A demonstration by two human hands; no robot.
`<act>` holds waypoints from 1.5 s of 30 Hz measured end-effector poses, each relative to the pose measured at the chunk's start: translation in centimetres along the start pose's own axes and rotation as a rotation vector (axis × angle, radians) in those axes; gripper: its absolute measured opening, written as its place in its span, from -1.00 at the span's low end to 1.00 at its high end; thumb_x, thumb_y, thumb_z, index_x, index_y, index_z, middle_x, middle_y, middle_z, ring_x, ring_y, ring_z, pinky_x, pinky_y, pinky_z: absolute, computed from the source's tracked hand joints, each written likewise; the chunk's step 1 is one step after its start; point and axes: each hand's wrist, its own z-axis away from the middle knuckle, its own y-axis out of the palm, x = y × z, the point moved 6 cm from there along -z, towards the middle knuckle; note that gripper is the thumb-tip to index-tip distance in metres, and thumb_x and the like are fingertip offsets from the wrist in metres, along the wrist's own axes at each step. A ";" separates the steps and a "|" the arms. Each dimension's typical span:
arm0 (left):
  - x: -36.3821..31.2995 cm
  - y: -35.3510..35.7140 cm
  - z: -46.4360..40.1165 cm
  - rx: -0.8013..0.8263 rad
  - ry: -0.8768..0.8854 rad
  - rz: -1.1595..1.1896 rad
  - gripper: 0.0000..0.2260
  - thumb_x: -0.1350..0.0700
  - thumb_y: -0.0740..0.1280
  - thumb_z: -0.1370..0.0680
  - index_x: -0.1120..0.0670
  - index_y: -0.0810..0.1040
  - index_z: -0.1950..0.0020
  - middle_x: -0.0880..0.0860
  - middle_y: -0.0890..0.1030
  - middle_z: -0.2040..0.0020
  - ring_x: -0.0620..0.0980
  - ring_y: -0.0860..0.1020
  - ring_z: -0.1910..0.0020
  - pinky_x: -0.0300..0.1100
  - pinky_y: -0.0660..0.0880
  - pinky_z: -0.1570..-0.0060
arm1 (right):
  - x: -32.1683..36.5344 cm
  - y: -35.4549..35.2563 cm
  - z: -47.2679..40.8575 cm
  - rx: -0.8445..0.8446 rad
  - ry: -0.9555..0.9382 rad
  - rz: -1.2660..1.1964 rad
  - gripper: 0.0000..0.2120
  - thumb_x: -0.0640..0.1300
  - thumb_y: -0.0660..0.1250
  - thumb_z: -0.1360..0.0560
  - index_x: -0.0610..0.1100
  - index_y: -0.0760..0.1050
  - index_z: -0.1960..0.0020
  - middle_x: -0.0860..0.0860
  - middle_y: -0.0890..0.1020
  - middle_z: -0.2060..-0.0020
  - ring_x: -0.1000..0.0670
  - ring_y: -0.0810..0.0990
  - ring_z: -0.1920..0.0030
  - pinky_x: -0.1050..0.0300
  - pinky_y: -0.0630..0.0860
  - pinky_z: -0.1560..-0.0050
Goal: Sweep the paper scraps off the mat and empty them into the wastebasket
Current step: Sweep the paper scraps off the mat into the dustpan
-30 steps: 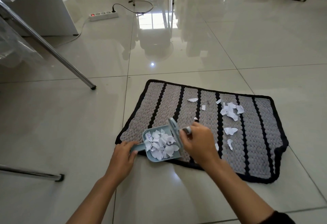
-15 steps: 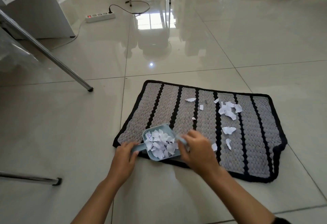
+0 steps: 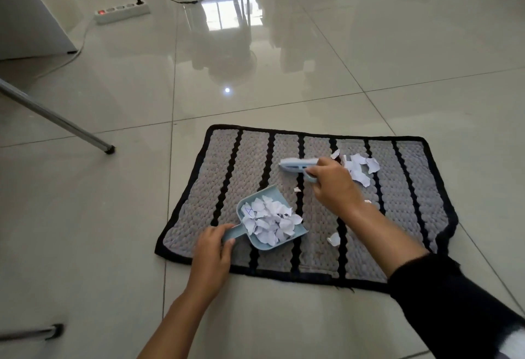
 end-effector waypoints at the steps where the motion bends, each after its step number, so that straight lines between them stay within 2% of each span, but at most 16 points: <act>1: -0.2 0.1 -0.2 0.001 -0.007 -0.005 -0.77 0.23 0.25 -0.51 0.13 0.49 -0.16 0.06 0.51 0.02 0.05 0.44 0.01 -0.11 0.35 0.00 | 0.2 -0.7 0.7 0.003 -0.019 -0.035 -0.88 -0.27 0.32 -0.47 -0.25 0.61 0.04 -0.13 0.55 0.24 -0.03 0.47 0.31 0.28 0.42 0.35; 4: -0.3 0.2 -0.4 0.010 -0.022 -0.017 -0.77 0.23 0.25 -0.51 0.11 0.49 -0.16 0.13 0.54 -0.02 0.09 0.46 -0.01 -0.05 0.41 -0.02 | 0.7 -3.3 2.3 -0.053 -0.048 -0.083 -0.90 -0.23 0.34 -0.46 -0.23 0.62 0.09 -0.10 0.54 0.33 0.03 0.40 0.36 0.48 0.19 0.38; 6: -0.4 0.2 -0.5 0.014 -0.019 -0.019 -0.76 0.21 0.24 -0.51 0.10 0.48 -0.17 0.13 0.54 -0.04 0.09 0.46 -0.04 -0.02 0.42 -0.06 | 0.4 -3.6 1.5 -0.093 -0.047 -0.051 -0.89 -0.24 0.35 -0.46 -0.25 0.61 0.07 -0.13 0.54 0.33 0.00 0.40 0.36 0.35 0.26 0.43; 9: -0.6 0.3 -0.5 0.004 -0.013 -0.029 -0.76 0.20 0.24 -0.51 0.09 0.47 -0.17 0.12 0.53 -0.04 0.10 0.45 -0.05 0.00 0.44 -0.06 | -0.2 -2.1 -0.3 -0.068 0.018 0.026 -0.86 -0.24 0.31 -0.48 -0.26 0.60 0.02 -0.13 0.53 0.26 -0.02 0.39 0.31 0.19 0.32 0.36; 12: -0.8 0.3 -0.5 -0.002 -0.015 -0.045 -0.76 0.20 0.24 -0.51 0.09 0.47 -0.17 0.12 0.53 -0.03 0.11 0.44 -0.04 0.01 0.44 -0.04 | 0.4 -0.8 1.2 -0.003 0.023 0.006 -0.85 -0.25 0.28 -0.49 -0.27 0.60 0.03 -0.08 0.50 0.27 0.00 0.38 0.31 0.32 0.24 0.40; 15: -0.9 0.3 -0.4 0.008 -0.017 -0.044 -0.76 0.20 0.23 -0.52 0.10 0.46 -0.18 0.12 0.52 -0.03 0.11 0.43 -0.05 0.02 0.45 -0.05 | 1.6 -1.4 3.8 0.022 -0.055 -0.027 -0.86 -0.22 0.29 -0.47 -0.25 0.61 0.09 -0.08 0.52 0.31 -0.01 0.41 0.34 0.22 0.36 0.39; 20: -0.2 -0.8 0.2 -0.016 -0.005 -0.076 -0.77 0.23 0.25 -0.50 0.15 0.48 -0.16 0.16 0.55 -0.01 0.14 0.47 -0.03 -0.01 0.42 -0.04 | 0.9 -2.7 1.2 -0.065 -0.036 -0.034 -0.85 -0.22 0.30 -0.49 -0.24 0.61 0.03 -0.07 0.47 0.32 -0.03 0.40 0.33 0.28 0.28 0.44; 22: 0.2 -1.3 0.2 -0.025 -0.024 -0.096 -0.76 0.24 0.25 -0.50 0.17 0.49 -0.16 0.18 0.55 -0.02 0.16 0.47 -0.03 -0.04 0.38 -0.05 | 1.4 -1.7 0.4 -0.035 -0.032 0.000 -0.85 -0.23 0.28 -0.50 -0.26 0.60 0.04 -0.13 0.54 0.24 -0.09 0.47 0.24 0.15 0.42 0.34; 25: 0.4 -1.4 0.0 -0.021 -0.042 -0.106 -0.75 0.23 0.25 -0.50 0.17 0.48 -0.18 0.21 0.55 -0.03 0.18 0.46 -0.05 0.00 0.39 -0.07 | 2.9 0.1 1.4 0.065 -0.054 -0.002 -0.83 -0.22 0.26 -0.51 -0.29 0.59 0.07 -0.14 0.57 0.15 -0.07 0.52 0.16 0.10 0.56 0.15; 29: 0.1 -1.1 -0.9 0.000 -0.050 -0.101 -0.73 0.24 0.25 -0.50 0.18 0.47 -0.21 0.21 0.55 -0.03 0.19 0.46 -0.06 0.04 0.40 -0.09 | 3.6 -1.1 3.3 0.107 -0.075 -0.093 -0.81 -0.15 0.30 -0.49 -0.25 0.62 0.14 -0.04 0.48 0.30 0.01 0.41 0.31 0.25 0.38 0.37; 31: -0.1 -1.1 -1.1 0.007 -0.043 -0.093 -0.72 0.24 0.24 -0.51 0.18 0.47 -0.22 0.20 0.54 -0.01 0.17 0.45 -0.05 0.02 0.40 -0.07 | 2.8 -2.5 3.4 0.064 -0.035 -0.142 -0.81 -0.15 0.29 -0.50 -0.23 0.63 0.16 -0.01 0.49 0.31 0.08 0.41 0.37 0.36 0.31 0.43; 34: -0.8 -0.9 -1.5 0.020 -0.005 -0.075 -0.72 0.23 0.23 -0.52 0.15 0.46 -0.22 0.13 0.52 0.02 0.14 0.45 -0.04 0.00 0.40 -0.06 | 0.3 -4.5 2.4 -0.098 0.043 -0.138 -0.84 -0.21 0.29 -0.50 -0.27 0.60 0.02 -0.01 0.48 0.28 0.19 0.33 0.40 0.46 0.19 0.41; 37: -1.6 -0.2 -2.2 0.034 0.018 -0.058 -0.73 0.23 0.23 -0.52 0.15 0.46 -0.22 0.10 0.50 0.02 0.12 0.43 -0.04 -0.04 0.39 -0.05 | -3.3 -5.1 1.1 -0.196 0.129 0.055 -0.83 -0.25 0.27 -0.50 -0.30 0.58 0.00 -0.14 0.53 0.23 0.02 0.37 0.30 0.29 0.29 0.36; 41: -1.7 0.4 -2.7 0.036 0.016 -0.078 -0.73 0.23 0.22 -0.52 0.16 0.45 -0.22 0.12 0.49 0.00 0.06 0.38 -0.05 -0.12 0.32 -0.03 | -8.1 -3.8 0.1 -0.164 0.301 0.178 -0.83 -0.31 0.22 -0.51 -0.33 0.56 0.01 -0.19 0.54 0.09 -0.14 0.45 0.12 0.14 0.28 0.27; 43: -1.6 0.4 -2.7 0.044 0.028 -0.071 -0.72 0.24 0.22 -0.52 0.16 0.45 -0.22 0.07 0.46 0.02 0.03 0.36 -0.03 -0.09 0.35 -0.05 | -8.3 -3.1 0.0 -0.124 0.320 0.158 -0.82 -0.29 0.22 -0.52 -0.33 0.56 -0.01 -0.17 0.52 0.12 -0.10 0.43 0.17 0.17 0.29 0.31; 45: -1.6 0.4 -2.6 0.053 0.023 -0.062 -0.73 0.24 0.23 -0.52 0.15 0.46 -0.22 0.06 0.46 0.02 0.05 0.37 -0.03 -0.06 0.36 -0.06 | -7.2 -3.0 0.5 -0.073 0.298 0.084 -0.83 -0.24 0.25 -0.51 -0.31 0.57 0.03 -0.09 0.48 0.22 0.01 0.37 0.29 0.32 0.24 0.40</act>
